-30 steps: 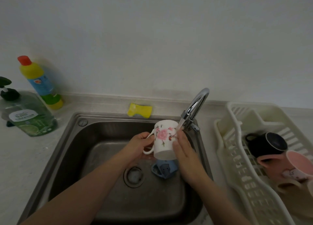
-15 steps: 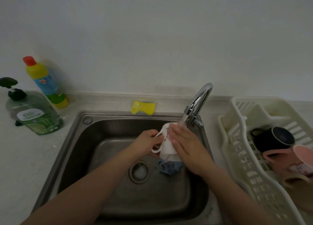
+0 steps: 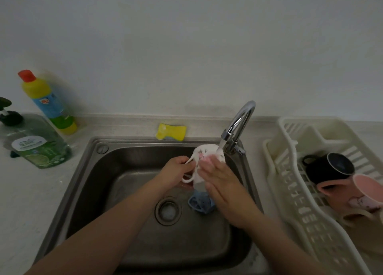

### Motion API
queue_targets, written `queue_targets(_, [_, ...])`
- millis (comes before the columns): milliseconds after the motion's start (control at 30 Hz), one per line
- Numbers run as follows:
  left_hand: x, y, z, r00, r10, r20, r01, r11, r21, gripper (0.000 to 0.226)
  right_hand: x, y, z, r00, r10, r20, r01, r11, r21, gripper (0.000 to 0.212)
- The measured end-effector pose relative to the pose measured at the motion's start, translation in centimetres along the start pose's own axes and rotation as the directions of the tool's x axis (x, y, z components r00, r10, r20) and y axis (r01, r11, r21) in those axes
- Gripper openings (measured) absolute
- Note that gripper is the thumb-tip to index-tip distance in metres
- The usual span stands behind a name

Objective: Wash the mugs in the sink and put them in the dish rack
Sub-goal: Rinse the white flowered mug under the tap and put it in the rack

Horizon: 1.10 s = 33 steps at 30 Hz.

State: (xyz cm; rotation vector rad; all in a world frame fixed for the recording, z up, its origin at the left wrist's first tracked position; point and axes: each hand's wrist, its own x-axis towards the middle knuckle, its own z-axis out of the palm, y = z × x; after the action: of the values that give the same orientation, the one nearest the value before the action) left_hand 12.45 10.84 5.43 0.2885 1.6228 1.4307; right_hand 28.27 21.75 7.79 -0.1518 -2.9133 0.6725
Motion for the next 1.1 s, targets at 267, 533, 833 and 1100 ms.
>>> queue_targets(267, [-0.3, -0.2, -1.1, 1.0, -0.019, -0.013, 0.018, 0.997, -0.081, 0.011, 1.8, -0.4, -0.2, 0.959, 0.281, 0.017, -0.274, 0.918, 0.287, 0.061])
queue_targets(533, [-0.6, -1.5, -1.9, 1.0, -0.019, 0.012, 0.021, 0.99, -0.136, 0.017, 2.0, -1.2, -0.2, 0.888, 0.452, 0.082, -0.368, 0.596, 0.714, 0.051])
queue_targets(833, [-0.5, -0.7, -1.4, 1.0, -0.001, 0.022, 0.004, 0.99, -0.14, 0.008, 2.2, -0.5, -0.3, 0.922, 0.387, -0.03, -0.287, 0.731, 0.619, 0.045])
queue_targets(1100, [-0.8, -0.6, -1.7, 0.998, -0.014, 0.069, 0.021, 0.995, -0.102, 0.016, 0.5, -1.6, 0.1, 0.97, 0.241, -0.018, -0.225, 0.928, 0.296, 0.058])
